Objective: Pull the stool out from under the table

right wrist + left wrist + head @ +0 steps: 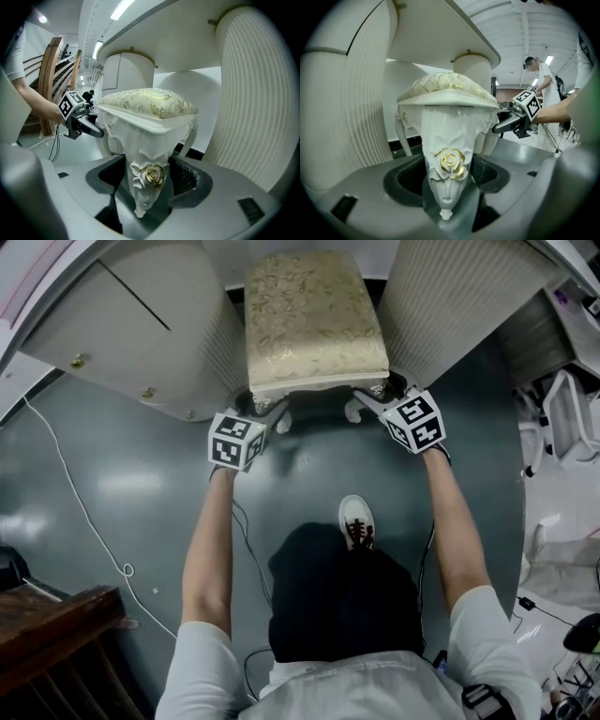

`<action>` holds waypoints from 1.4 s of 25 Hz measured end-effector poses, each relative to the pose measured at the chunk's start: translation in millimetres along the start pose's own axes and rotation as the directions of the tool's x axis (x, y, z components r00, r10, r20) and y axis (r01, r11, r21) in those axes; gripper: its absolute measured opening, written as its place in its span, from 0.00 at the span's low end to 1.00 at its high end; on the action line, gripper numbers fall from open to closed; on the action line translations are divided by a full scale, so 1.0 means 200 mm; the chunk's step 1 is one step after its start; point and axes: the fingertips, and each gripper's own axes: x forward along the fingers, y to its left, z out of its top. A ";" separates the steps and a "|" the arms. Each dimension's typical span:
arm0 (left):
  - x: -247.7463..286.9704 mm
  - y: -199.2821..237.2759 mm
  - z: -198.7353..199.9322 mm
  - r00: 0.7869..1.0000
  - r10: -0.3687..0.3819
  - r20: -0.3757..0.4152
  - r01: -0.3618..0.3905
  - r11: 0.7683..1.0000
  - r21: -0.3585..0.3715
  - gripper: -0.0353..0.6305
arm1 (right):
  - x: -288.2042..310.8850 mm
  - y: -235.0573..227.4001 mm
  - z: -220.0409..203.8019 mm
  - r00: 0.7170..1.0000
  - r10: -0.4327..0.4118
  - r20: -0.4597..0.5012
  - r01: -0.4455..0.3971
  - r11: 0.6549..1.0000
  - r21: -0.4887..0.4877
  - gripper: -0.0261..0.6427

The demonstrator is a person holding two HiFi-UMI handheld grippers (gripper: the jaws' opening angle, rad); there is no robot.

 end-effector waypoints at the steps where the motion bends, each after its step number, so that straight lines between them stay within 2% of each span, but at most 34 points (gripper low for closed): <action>1: -0.02 -0.01 -0.01 1.000 0.000 0.002 0.000 1.000 -0.004 0.51 | -0.02 0.02 -0.01 1.000 0.001 -0.003 -0.001 1.000 0.000 0.50; 6: -0.09 -0.15 -0.06 1.000 -0.021 -0.007 0.020 0.999 -0.028 0.51 | -0.15 0.10 -0.06 0.999 -0.003 -0.036 0.003 1.000 0.005 0.50; 12: -0.25 -0.30 -0.13 0.998 -0.024 -0.056 0.023 1.000 -0.015 0.51 | -0.30 0.26 -0.12 0.992 0.037 -0.122 -0.039 0.999 -0.010 0.50; 17: -0.39 -0.45 -0.19 0.999 -0.015 -0.037 0.015 1.000 0.005 0.51 | -0.46 0.40 -0.17 0.997 -0.004 -0.083 0.002 1.000 -0.020 0.50; 23: -0.60 -0.72 -0.32 0.997 -0.006 -0.076 0.006 1.000 0.004 0.51 | -0.74 0.64 -0.29 0.997 0.012 -0.074 -0.015 0.999 -0.035 0.50; 29: -0.81 -0.95 -0.45 0.997 0.022 -0.077 -0.023 1.000 -0.010 0.51 | -0.97 0.88 -0.39 0.998 0.032 -0.057 -0.035 0.998 -0.055 0.50; 35: -1.00 -1.09 -0.60 0.998 0.027 -0.060 -0.028 0.999 -0.025 0.51 | -1.09 1.10 -0.47 0.997 0.053 -0.056 -0.058 0.995 -0.087 0.50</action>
